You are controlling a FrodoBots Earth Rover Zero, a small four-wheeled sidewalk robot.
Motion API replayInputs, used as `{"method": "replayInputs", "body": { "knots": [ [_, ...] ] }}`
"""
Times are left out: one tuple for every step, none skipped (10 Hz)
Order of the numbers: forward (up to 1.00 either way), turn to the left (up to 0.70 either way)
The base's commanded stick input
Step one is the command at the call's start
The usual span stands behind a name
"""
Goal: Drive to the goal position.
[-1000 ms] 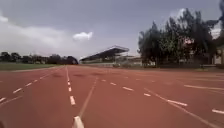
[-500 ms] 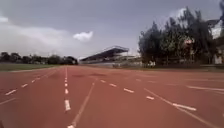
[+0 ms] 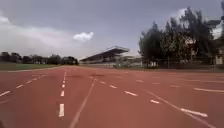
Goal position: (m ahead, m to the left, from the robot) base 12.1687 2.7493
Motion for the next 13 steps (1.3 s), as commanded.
{"method": "replayInputs", "body": {
  "knots": [
    [0.45, 0.0],
    [0.45, 0.0],
    [0.45, 0.0],
    [0.45, 0.0],
    [0.45, 0.0],
    [0.45, 0.0],
    [0.45, 0.0],
    [0.45, 0.0],
    [0.45, 0.0],
    [0.45, 0.0],
    [0.45, 0.0],
    [0.45, 0.0],
    [0.45, 0.0]
  ]
}}
